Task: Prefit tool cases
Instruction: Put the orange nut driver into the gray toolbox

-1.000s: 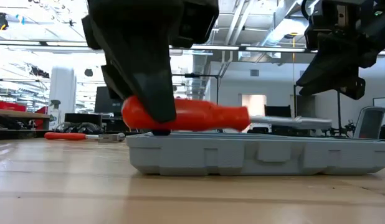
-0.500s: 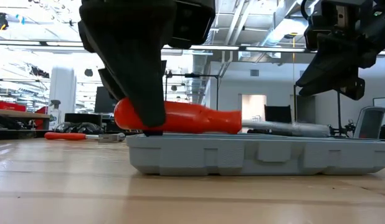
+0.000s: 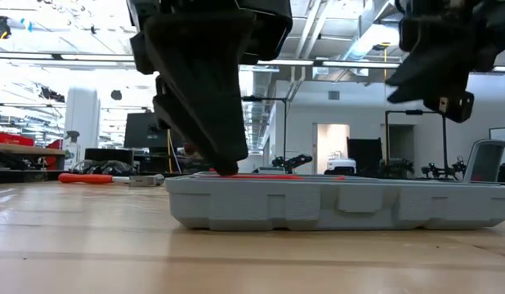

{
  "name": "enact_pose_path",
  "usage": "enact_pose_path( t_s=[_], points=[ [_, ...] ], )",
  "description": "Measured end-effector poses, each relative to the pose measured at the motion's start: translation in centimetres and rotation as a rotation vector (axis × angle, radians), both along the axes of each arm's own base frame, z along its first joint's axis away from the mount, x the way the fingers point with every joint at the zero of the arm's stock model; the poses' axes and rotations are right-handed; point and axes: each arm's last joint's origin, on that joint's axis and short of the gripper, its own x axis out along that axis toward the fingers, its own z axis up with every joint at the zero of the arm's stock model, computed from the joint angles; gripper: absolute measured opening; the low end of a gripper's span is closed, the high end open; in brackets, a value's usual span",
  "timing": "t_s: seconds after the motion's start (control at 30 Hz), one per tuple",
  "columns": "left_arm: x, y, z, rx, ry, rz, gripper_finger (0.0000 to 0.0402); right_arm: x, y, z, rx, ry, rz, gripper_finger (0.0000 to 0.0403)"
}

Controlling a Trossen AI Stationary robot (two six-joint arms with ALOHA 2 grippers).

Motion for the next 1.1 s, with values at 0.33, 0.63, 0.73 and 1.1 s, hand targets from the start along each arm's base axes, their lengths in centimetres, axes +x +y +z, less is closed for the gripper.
enact_pose_path(
  t_s=[0.33,0.63,0.73,1.1],
  points=[
    [0.2,-0.3,0.2,0.025,-0.051,0.002,0.0114,0.1,2.1,-0.5,0.048,-0.024,0.06,0.0095],
    [-0.1,0.0,3.4,0.153,-0.226,0.103,0.0115,0.5,4.0,-3.3,0.089,0.034,-0.024,0.0095],
    [0.2,0.3,3.3,0.14,-0.235,0.107,0.0112,0.6,4.1,-3.4,0.089,0.038,0.0,0.0095],
    [2.7,3.4,3.1,-0.161,-0.538,0.073,0.0098,2.0,3.8,-1.8,0.174,-0.115,0.066,0.0094]
  ],
)
